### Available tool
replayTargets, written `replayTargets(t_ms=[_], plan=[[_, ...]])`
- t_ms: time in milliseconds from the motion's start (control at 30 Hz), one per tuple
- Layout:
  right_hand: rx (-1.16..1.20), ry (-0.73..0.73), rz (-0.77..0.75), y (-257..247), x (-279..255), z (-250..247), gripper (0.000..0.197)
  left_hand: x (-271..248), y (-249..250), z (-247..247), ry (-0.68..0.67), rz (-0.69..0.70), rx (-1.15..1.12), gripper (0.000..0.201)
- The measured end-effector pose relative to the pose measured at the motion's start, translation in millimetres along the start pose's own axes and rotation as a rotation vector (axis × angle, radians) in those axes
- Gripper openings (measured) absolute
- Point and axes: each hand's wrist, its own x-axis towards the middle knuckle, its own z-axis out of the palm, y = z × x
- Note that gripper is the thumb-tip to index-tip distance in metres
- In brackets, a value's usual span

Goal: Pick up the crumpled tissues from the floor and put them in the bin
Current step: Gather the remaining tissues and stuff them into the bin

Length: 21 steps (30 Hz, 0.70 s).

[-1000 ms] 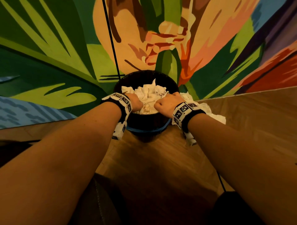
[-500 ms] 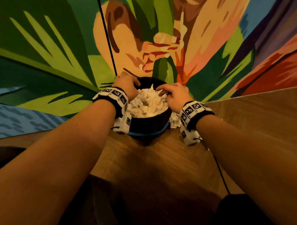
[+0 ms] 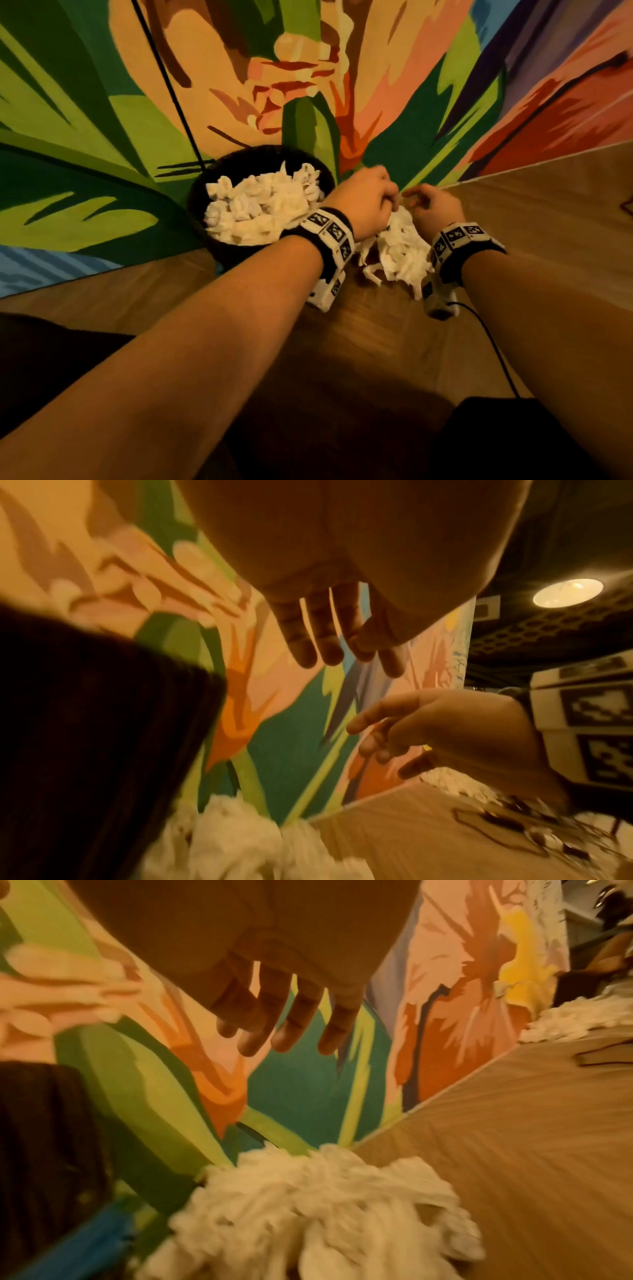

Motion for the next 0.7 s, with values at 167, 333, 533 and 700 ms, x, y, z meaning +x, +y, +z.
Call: replayTargets(t_ms=[167, 333, 533, 700], plan=[[-0.180, -0.183, 0.196, 65.3, -15.0, 7.1, 0.044, 1.6, -13.2, 79.2, -0.369, -0.186, 0.034, 0.022], [-0.298, -0.323, 0.338, 110.8, -34.2, 27.1, 0.031, -16.0, -47.5, 140.5, -0.723, -0.293, 0.102, 0.057], [-0.593, -0.608, 0.225, 123.0, -54.4, 71.6, 0.046, -29.3, -68.3, 192.2, -0.722, -0.365, 0.104, 0.036], [-0.662, -0.676, 0.256, 133.6, -54.2, 87.2, 0.059, -32.0, -73.5, 224.8, -0.764, -0.387, 0.049, 0.059]])
